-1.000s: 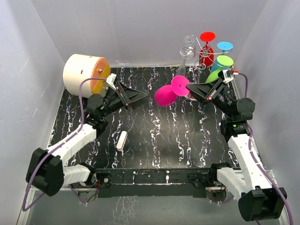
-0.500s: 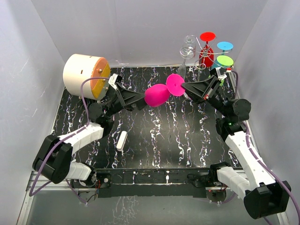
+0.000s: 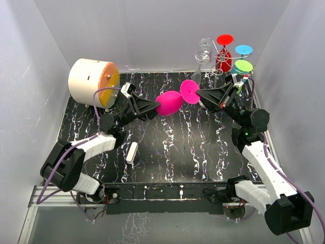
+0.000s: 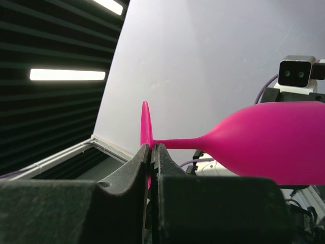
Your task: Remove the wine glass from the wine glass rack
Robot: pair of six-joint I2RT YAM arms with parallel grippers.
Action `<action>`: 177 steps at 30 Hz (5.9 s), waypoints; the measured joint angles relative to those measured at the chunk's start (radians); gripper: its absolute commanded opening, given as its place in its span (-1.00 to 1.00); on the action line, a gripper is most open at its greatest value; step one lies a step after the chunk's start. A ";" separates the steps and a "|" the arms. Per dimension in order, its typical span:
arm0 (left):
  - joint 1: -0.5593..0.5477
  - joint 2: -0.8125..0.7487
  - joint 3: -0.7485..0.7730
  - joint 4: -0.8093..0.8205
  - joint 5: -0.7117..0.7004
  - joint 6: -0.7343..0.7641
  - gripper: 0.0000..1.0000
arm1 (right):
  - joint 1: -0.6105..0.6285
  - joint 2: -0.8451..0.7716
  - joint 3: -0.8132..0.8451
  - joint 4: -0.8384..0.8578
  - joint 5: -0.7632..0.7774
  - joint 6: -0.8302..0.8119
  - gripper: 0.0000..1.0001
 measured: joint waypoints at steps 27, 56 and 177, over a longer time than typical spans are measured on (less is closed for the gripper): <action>-0.001 -0.087 -0.077 0.033 -0.067 -0.019 -1.00 | 0.002 -0.056 -0.104 -0.242 0.094 -0.256 0.85; 0.109 -0.377 0.583 -2.028 -0.369 1.161 -1.00 | -0.019 -0.278 0.135 -1.227 0.652 -1.206 0.97; 0.047 -0.101 0.558 -1.631 -0.023 1.658 0.97 | -0.677 0.464 0.397 -0.616 0.169 -0.690 0.21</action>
